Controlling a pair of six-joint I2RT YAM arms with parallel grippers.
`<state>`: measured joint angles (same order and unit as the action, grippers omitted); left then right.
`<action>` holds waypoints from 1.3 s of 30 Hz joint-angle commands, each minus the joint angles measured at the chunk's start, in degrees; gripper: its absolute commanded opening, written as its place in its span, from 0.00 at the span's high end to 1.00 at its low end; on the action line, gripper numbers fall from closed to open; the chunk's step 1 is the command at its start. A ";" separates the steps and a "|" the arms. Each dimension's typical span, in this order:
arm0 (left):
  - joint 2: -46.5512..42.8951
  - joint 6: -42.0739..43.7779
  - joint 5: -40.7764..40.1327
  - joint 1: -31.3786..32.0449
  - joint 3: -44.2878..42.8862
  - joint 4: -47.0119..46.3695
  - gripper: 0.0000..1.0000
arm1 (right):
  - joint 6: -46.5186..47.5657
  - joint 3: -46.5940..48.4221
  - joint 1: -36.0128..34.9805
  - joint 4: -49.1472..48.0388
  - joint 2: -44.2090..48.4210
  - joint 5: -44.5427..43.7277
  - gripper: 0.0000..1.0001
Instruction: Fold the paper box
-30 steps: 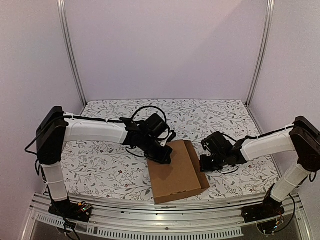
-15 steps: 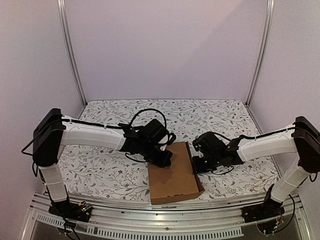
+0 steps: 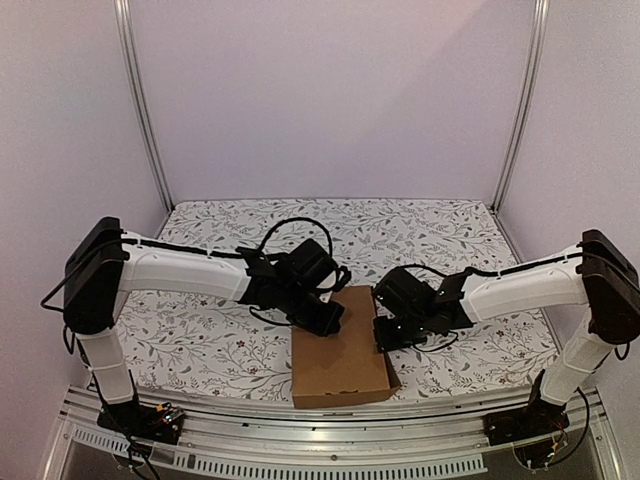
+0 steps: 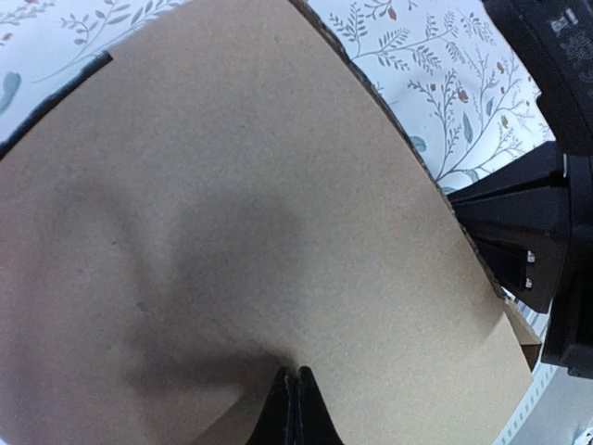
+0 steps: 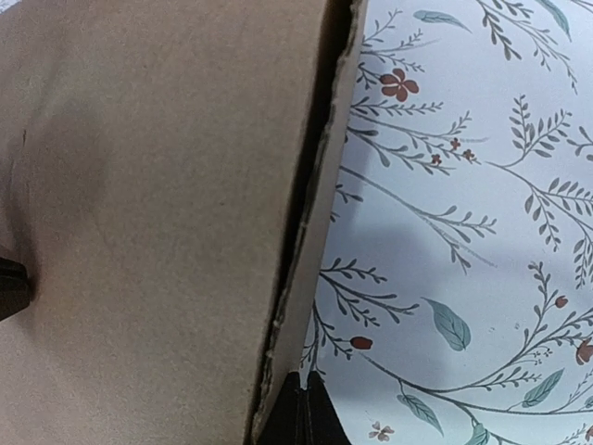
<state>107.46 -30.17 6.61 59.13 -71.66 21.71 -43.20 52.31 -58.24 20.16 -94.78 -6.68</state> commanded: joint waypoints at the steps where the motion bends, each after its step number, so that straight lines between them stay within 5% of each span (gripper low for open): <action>1: 1.87 0.54 0.69 2.31 2.84 2.79 1.00 | 0.18 1.44 -2.82 -7.02 0.96 2.96 1.00; 14: -14.42 1.06 -3.54 -1.10 2.09 12.77 0.97 | 2.00 -9.59 -1.34 1.83 15.51 -2.50 1.00; 22: -23.64 -4.06 -5.58 -1.38 11.71 18.99 0.99 | -2.62 -14.23 -6.34 3.97 21.97 -4.44 1.00; 30: -23.84 -11.50 1.94 -0.18 23.65 13.06 1.00 | -9.42 -15.88 -13.48 1.16 18.76 -6.26 1.00; 39: -20.58 -14.15 6.26 4.76 25.82 8.66 1.00 | -15.11 -13.28 -19.92 0.51 11.93 -8.20 1.00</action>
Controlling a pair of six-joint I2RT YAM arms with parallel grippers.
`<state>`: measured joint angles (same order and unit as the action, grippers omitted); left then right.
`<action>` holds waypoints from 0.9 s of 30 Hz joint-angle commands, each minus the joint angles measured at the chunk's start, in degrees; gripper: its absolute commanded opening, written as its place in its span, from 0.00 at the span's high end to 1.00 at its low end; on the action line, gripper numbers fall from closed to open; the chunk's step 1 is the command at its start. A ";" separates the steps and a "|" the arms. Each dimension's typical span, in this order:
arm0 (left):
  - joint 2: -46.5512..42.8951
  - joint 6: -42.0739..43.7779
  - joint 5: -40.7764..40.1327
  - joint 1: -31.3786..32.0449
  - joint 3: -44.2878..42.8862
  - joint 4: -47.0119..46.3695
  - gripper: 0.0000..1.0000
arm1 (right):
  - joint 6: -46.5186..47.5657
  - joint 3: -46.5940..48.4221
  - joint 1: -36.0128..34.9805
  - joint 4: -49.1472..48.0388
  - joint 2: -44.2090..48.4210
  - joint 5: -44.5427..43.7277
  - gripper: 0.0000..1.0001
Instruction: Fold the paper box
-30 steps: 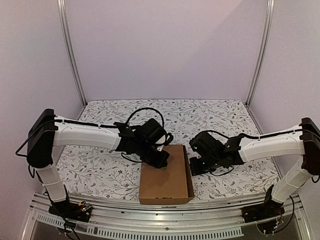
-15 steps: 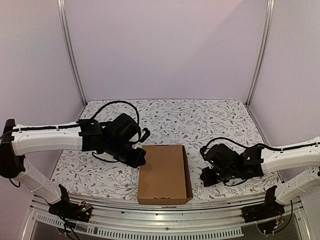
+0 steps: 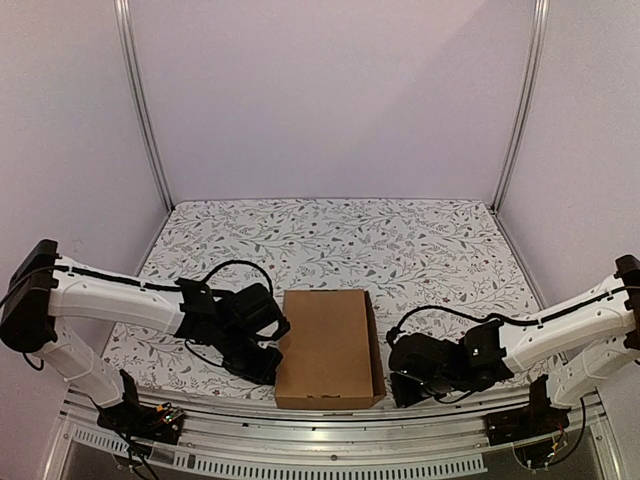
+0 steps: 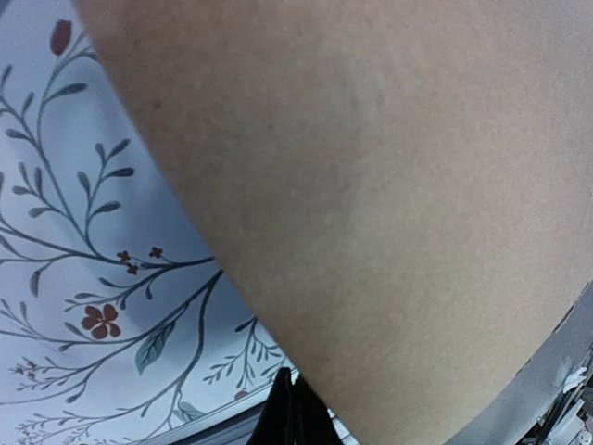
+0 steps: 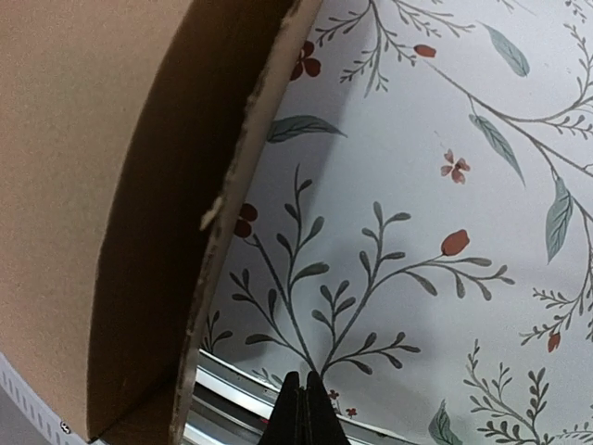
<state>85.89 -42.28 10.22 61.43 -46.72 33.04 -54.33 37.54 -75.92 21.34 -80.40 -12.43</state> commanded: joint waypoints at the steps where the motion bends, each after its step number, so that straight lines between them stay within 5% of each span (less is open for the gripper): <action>1: 0.84 -2.28 2.67 2.85 1.06 -2.68 1.00 | -4.52 1.75 -2.81 -0.90 -2.85 -2.55 1.00; 27: 6.32 -2.96 4.69 5.10 -1.80 -14.21 1.00 | 0.83 19.48 -6.43 -3.69 -19.25 -0.24 1.00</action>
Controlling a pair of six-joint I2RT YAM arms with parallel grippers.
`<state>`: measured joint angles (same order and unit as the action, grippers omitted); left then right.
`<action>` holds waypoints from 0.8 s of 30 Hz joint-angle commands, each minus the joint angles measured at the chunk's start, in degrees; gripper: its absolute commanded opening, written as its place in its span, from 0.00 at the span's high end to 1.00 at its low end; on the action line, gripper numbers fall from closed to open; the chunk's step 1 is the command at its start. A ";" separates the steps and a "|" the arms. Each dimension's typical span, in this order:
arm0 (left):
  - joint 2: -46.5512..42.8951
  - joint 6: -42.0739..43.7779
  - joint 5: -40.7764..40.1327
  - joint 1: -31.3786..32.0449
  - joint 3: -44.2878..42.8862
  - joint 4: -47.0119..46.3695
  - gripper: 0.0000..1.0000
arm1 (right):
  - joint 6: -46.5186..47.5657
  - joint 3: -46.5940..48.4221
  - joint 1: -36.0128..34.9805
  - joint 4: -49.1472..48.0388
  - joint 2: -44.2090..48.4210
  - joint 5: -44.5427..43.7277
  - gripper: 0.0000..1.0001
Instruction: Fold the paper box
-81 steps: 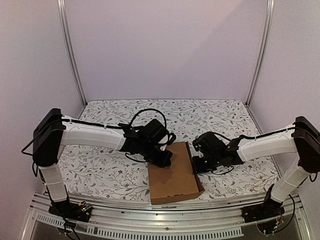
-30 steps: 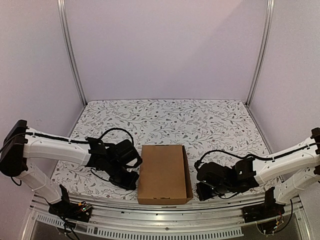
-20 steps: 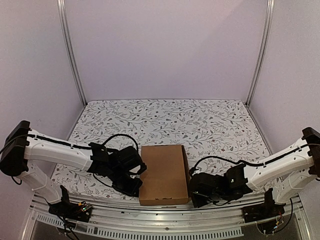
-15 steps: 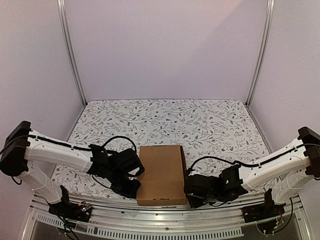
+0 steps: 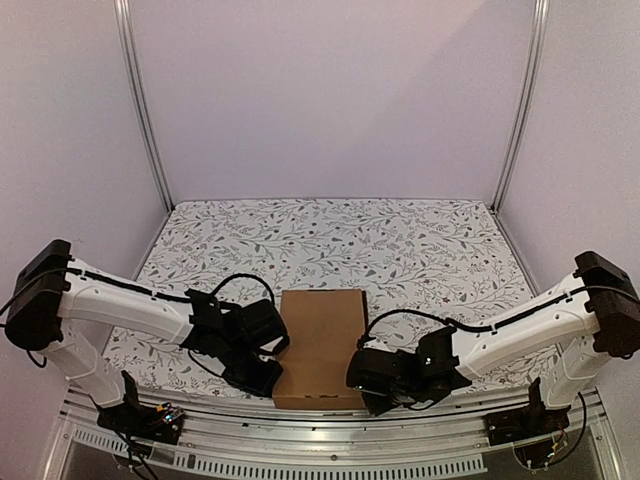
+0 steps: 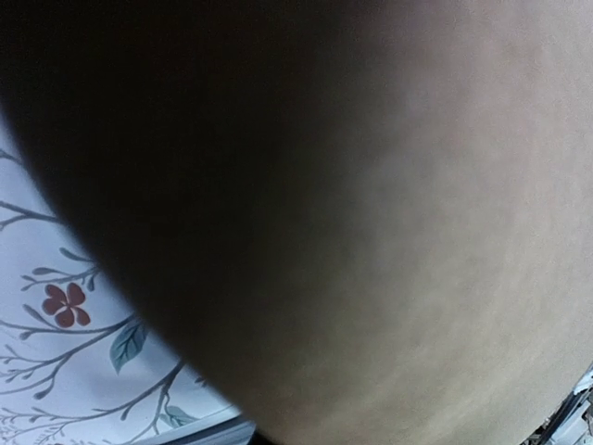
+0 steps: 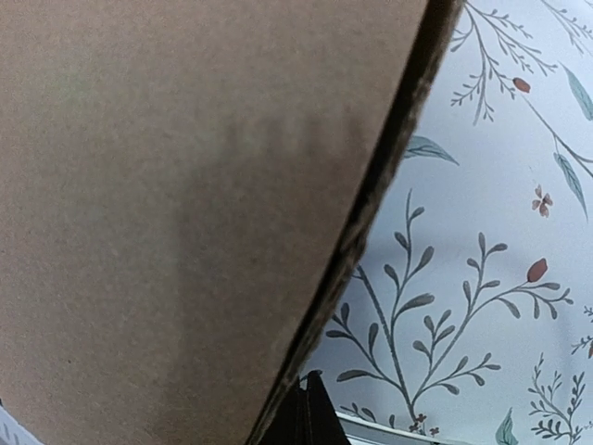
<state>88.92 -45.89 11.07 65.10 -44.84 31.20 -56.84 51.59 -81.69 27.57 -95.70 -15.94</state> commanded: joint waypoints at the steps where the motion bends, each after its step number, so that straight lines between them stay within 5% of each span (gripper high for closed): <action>1: 3.80 0.68 3.94 1.43 -4.28 -12.96 1.00 | 3.68 6.06 -0.66 -9.83 -4.49 3.64 1.00; 12: 5.35 0.93 5.35 1.83 -7.43 -15.98 1.00 | 5.57 9.29 -0.20 -6.90 -7.07 3.37 1.00; 24: -3.70 8.07 -2.08 -6.62 -4.00 -1.21 0.98 | 6.91 -1.86 7.53 -0.24 6.56 -1.23 0.99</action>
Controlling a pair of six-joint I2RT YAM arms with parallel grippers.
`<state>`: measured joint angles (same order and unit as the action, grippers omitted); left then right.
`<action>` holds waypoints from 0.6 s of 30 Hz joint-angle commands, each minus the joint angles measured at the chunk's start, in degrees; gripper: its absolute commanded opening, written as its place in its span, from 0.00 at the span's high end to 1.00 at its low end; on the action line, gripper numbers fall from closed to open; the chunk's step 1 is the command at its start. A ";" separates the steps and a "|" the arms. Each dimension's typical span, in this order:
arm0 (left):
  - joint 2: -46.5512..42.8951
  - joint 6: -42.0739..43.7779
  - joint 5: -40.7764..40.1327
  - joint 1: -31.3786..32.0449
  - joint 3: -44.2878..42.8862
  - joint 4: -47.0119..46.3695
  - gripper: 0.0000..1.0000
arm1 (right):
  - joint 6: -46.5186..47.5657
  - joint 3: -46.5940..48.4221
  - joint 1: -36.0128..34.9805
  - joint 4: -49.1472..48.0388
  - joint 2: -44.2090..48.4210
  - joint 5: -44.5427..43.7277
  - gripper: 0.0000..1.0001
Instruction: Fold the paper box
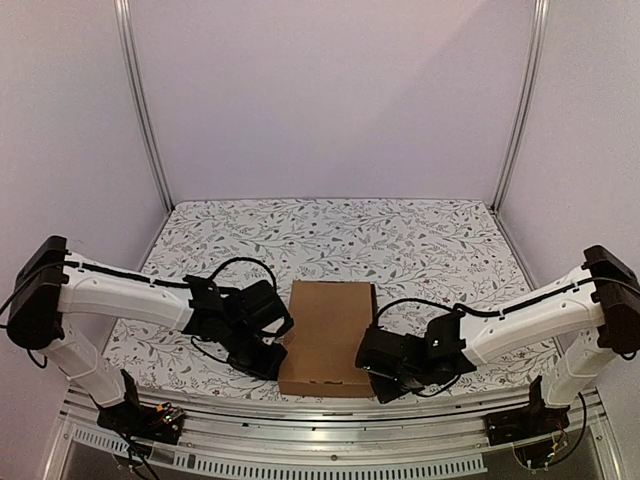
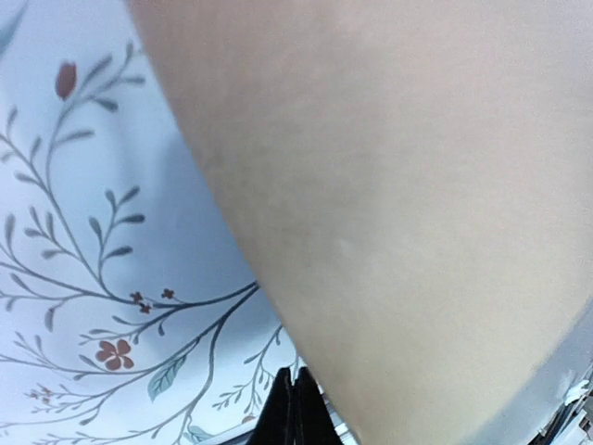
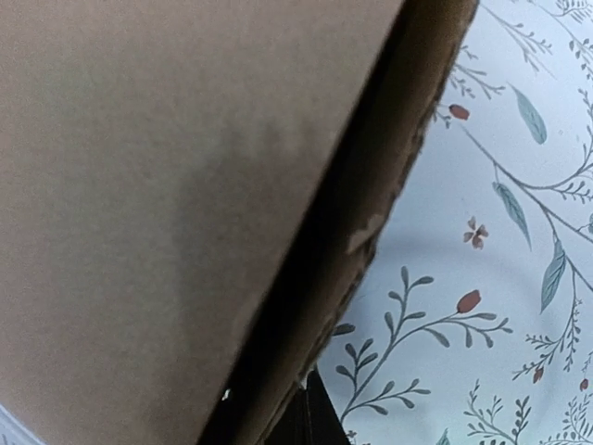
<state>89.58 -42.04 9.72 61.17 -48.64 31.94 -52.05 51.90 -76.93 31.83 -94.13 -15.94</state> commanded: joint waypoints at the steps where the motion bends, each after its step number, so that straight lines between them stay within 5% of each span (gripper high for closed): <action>1: -4.97 5.16 -1.52 -3.62 -0.14 -0.66 0.97 | 2.62 -2.99 3.85 -3.78 6.67 -1.66 0.99; 10: -2.84 9.01 -4.72 -13.10 -4.17 0.84 0.96 | 12.37 -2.84 17.52 -4.53 11.70 0.15 0.99; 18: 6.30 10.54 -6.91 -21.96 -13.22 -4.55 1.00 | 20.27 3.82 31.33 -12.16 5.38 10.27 1.00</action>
<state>92.20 -33.36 4.93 42.26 -57.82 30.81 -36.93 51.99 -50.39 24.80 -85.12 -11.57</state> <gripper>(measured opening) 0.004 0.002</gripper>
